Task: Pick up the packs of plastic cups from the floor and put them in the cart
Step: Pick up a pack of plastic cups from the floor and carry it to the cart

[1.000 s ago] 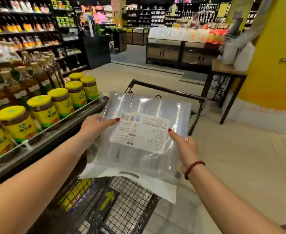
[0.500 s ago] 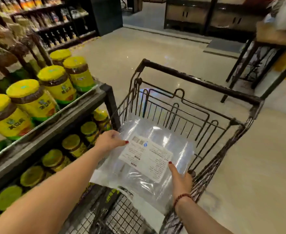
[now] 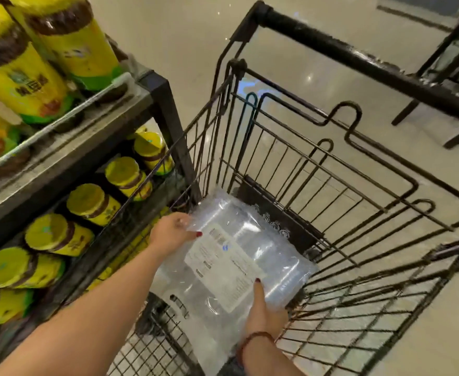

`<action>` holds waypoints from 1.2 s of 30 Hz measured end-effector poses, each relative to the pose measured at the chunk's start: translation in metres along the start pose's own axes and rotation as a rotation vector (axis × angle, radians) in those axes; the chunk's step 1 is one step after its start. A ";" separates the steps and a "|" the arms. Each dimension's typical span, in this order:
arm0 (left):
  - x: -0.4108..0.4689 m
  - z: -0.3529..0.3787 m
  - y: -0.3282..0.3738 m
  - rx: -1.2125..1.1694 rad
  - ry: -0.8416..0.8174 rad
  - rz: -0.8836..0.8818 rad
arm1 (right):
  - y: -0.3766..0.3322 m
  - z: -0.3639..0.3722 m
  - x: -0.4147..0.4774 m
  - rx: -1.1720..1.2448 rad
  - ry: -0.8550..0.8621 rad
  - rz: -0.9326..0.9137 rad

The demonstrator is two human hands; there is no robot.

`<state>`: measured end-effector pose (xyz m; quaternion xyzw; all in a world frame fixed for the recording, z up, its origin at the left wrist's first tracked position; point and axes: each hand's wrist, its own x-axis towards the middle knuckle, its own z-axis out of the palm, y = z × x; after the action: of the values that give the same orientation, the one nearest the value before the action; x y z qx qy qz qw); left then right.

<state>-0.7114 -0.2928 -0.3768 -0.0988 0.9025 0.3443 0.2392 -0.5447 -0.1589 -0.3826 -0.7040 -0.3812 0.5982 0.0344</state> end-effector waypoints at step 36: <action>-0.062 -0.033 -0.046 0.466 -0.057 0.366 | -0.014 0.015 -0.018 -1.296 -0.306 -1.002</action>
<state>-0.6535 -0.3485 -0.3509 0.1329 0.9530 0.1677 0.2144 -0.5650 -0.1656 -0.3648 -0.2423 -0.9186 0.2632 -0.1677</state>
